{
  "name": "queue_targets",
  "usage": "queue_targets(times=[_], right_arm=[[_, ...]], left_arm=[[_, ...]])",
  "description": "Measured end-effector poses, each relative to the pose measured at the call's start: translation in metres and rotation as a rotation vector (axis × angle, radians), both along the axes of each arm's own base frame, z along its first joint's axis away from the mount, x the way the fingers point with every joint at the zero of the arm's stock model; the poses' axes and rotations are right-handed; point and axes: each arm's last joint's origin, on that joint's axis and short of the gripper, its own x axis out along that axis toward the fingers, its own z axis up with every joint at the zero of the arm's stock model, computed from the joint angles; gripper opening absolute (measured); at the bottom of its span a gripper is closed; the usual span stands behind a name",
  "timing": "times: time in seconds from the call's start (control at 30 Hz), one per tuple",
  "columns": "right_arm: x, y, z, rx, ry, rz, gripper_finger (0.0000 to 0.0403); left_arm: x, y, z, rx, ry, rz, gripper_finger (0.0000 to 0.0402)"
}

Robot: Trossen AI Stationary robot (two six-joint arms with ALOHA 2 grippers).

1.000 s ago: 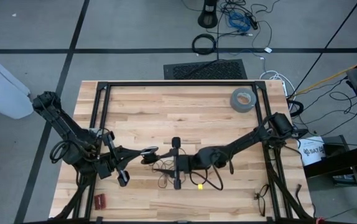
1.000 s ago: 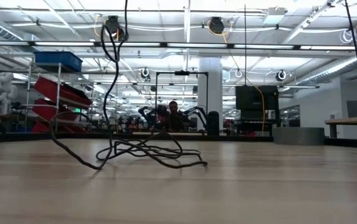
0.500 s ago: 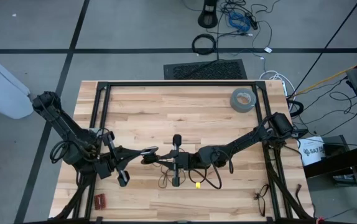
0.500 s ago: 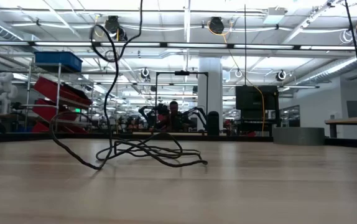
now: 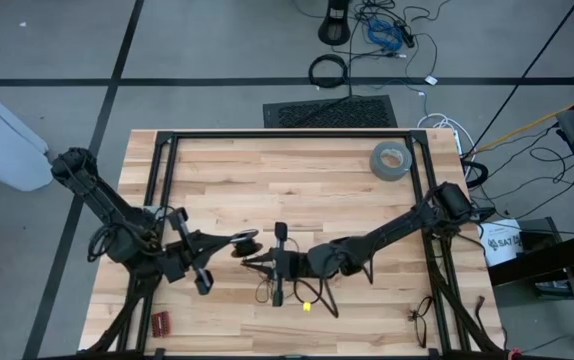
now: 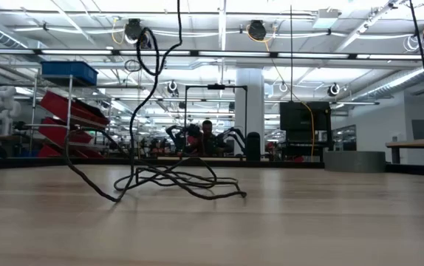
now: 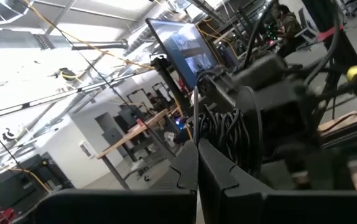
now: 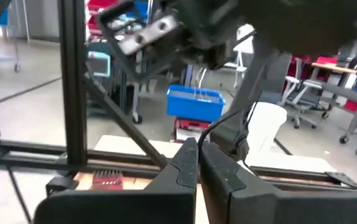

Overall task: Coil cords
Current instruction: Uncoil the black wire from the spool

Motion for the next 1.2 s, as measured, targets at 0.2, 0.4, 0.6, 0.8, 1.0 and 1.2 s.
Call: queue_targets(times=[0.2,0.4,0.6,0.8,1.0,1.2], right_arm=[[-0.002,0.016,0.016,-0.010,-0.012,0.036,0.0000],[-0.005,0.029,0.032,-0.013,-0.055,0.071,0.0000],[-0.009,0.040,0.045,-0.034,-0.088,0.093,0.0000],[-0.012,0.048,0.053,-0.081,-0.098,0.103,0.0000],[-0.016,0.052,0.053,-0.128,-0.052,0.037,0.0000],[-0.028,0.054,0.053,-0.175,0.056,-0.104,0.0000]], left_arm=[[0.001,0.001,0.000,0.003,0.003,0.005,0.0000],[0.002,0.001,-0.003,0.018,0.040,0.043,0.0000],[0.003,0.003,-0.005,0.017,0.061,0.084,0.0000],[0.003,0.003,-0.006,0.025,0.076,0.095,0.0000],[0.003,0.003,-0.007,0.032,0.085,0.100,0.0000],[0.003,0.003,-0.008,0.032,0.098,0.123,0.0000]])
